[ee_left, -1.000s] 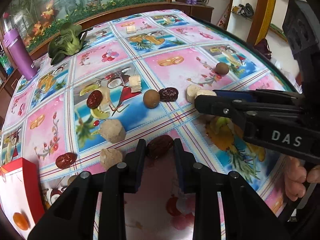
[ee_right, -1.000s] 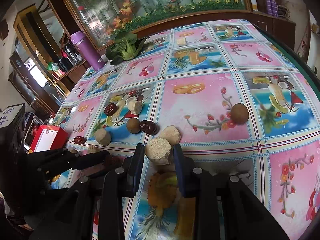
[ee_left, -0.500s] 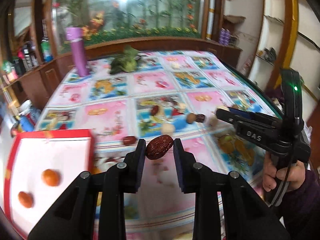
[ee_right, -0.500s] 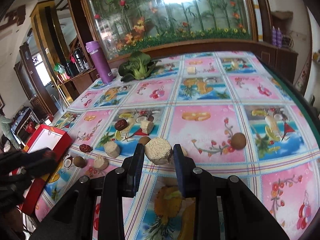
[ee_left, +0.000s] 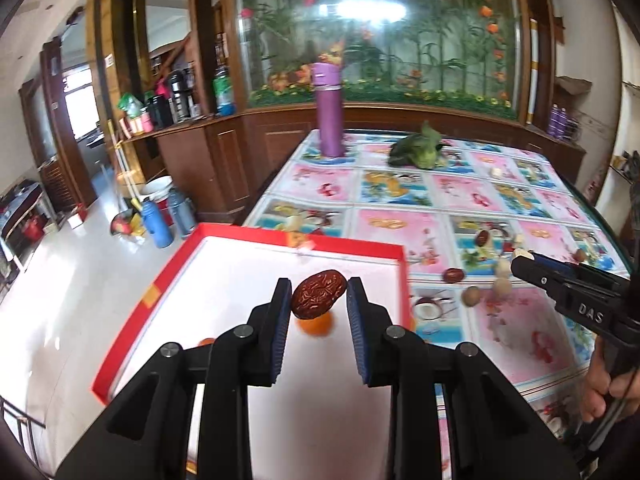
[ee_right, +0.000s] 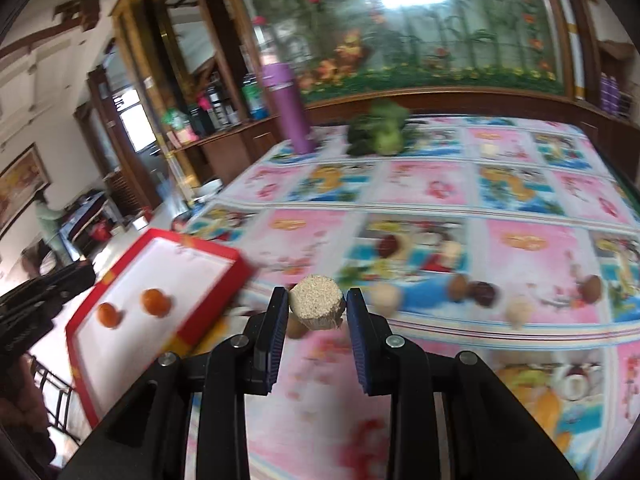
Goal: Organize fruits
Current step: 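Place the red date in the tray with the left tool while the right tool places the cake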
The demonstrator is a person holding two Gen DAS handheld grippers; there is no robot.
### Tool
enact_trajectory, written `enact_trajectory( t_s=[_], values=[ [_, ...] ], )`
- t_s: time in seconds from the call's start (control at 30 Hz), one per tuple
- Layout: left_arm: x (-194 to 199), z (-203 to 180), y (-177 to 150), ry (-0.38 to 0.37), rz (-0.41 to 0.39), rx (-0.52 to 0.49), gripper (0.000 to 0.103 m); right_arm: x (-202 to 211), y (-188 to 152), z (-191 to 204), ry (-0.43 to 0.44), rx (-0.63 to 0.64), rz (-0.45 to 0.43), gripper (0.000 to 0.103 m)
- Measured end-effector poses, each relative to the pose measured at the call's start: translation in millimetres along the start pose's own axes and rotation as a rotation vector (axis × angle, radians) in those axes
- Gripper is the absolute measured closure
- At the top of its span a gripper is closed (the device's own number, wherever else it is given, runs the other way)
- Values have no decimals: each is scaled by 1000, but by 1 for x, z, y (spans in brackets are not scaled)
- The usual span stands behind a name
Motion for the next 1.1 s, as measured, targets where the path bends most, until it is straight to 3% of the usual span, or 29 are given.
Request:
enact_trajectory(
  t_s=[0.17,0.37,0.73,1.1],
  values=[
    [-7,33,-10,67,14,28,73,-16,-5,75,121,67,44,74],
    [-13,58,-23,109,33,46,73,-28,-14,128,178,135,80,74],
    [-22,82,-38,137,64,59,73,-56,-30,157,162,197,157,74],
    [-31,93,-49,193,88,38,73,-80,-53,156,117,218,244,74]
  ],
)
Point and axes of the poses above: each gripper's, at about its wrist camera, not at the fingertips, and x roughly against the way its jaws point, z to its left, y to its top, the point moved 10 cm from there along -x, roughly the way its jaws point, and after that the axes turned 4 degrees about -y, right-handed, at the moved point
